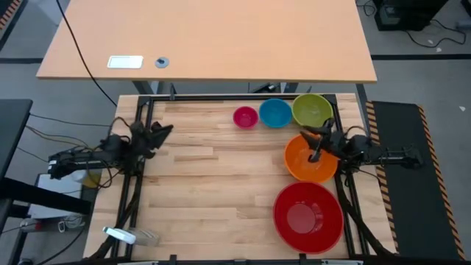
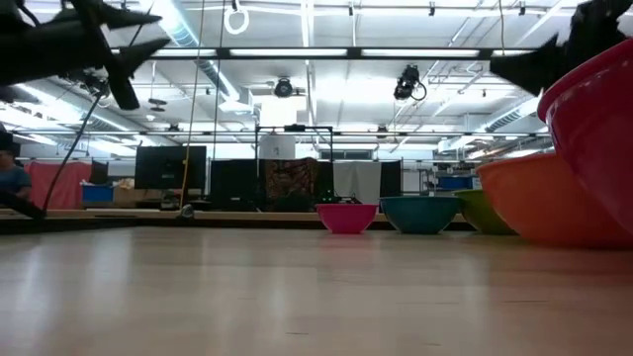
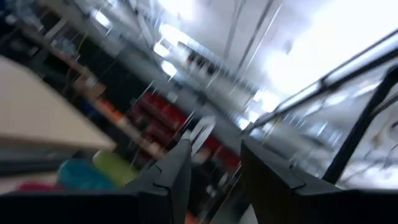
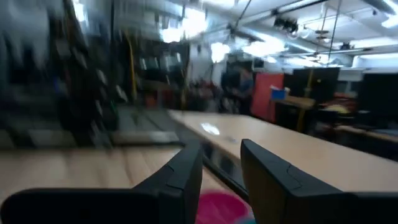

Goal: Nest bowls inside each other
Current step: Stack the orange bowl on top of the bottom red bowl

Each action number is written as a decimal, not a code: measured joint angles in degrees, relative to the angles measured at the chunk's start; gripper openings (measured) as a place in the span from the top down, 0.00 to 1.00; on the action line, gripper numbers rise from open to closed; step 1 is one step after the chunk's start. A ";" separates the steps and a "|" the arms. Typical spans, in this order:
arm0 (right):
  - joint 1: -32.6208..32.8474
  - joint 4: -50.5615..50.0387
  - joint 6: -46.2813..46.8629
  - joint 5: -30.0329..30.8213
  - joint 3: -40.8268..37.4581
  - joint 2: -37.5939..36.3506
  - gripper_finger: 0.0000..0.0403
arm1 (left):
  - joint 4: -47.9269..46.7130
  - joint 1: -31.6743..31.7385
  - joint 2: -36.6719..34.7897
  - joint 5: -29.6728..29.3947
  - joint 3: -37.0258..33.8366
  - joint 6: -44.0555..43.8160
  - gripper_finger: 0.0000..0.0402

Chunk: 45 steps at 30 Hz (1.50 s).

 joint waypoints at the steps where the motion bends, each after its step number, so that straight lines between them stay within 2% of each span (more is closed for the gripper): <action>1: -0.34 2.89 3.23 0.48 0.00 0.02 0.70 | 1.90 0.00 -0.01 -0.28 -0.01 0.13 0.65; 4: -1.69 8.02 14.57 6.46 0.04 0.02 0.70 | 5.95 -0.02 -0.01 -3.01 -0.01 1.56 0.65; 7: -3.38 6.37 32.51 14.03 0.04 0.02 0.70 | 7.83 0.00 -0.01 -6.66 -0.01 0.67 0.65; 9: -4.56 3.20 41.75 14.54 0.04 0.29 0.70 | 7.81 0.00 -0.01 -8.71 -0.01 -2.18 0.65; 13: -6.40 1.76 50.35 11.44 0.02 1.28 0.70 | 7.67 0.00 -0.01 -9.22 -0.01 -7.27 0.65; 16: -7.10 3.48 51.40 12.51 0.02 1.36 0.70 | 7.14 -0.09 0.01 -9.22 -0.01 -10.25 0.65; 19: -7.59 4.40 49.66 15.15 0.02 1.36 0.70 | 5.73 -0.09 0.07 -9.22 -0.01 -12.13 0.65; 22: -7.81 4.56 47.84 15.29 0.02 1.36 0.70 | 5.27 -0.10 0.86 -9.27 -0.01 -12.82 0.65; 25: -7.81 4.54 43.52 15.01 0.02 1.36 0.70 | 5.45 -0.11 2.65 -9.67 0.01 -14.05 0.65; 28: -7.81 4.61 39.83 18.06 0.02 1.36 0.70 | 5.58 -0.11 4.24 -9.67 0.11 -17.99 0.65; 32: -7.82 5.63 44.59 20.78 0.02 1.36 0.70 | 5.72 -0.11 5.79 -7.76 1.61 -21.62 0.65; 34: -7.83 6.78 49.50 19.72 0.00 1.38 0.70 | 6.06 -0.13 6.01 -6.79 2.40 -21.84 0.65; 38: -7.47 6.98 55.59 13.13 1.57 2.60 0.70 | 5.95 -0.13 6.11 -6.17 2.83 -21.84 0.65; 41: -6.07 5.57 56.17 11.42 5.59 6.08 0.71 | 6.06 -0.07 6.22 -7.45 2.96 -21.11 0.65; 45: -4.31 -3.93 52.97 11.60 13.99 12.95 0.71 | 5.74 -0.04 7.78 -9.02 3.00 -20.36 0.65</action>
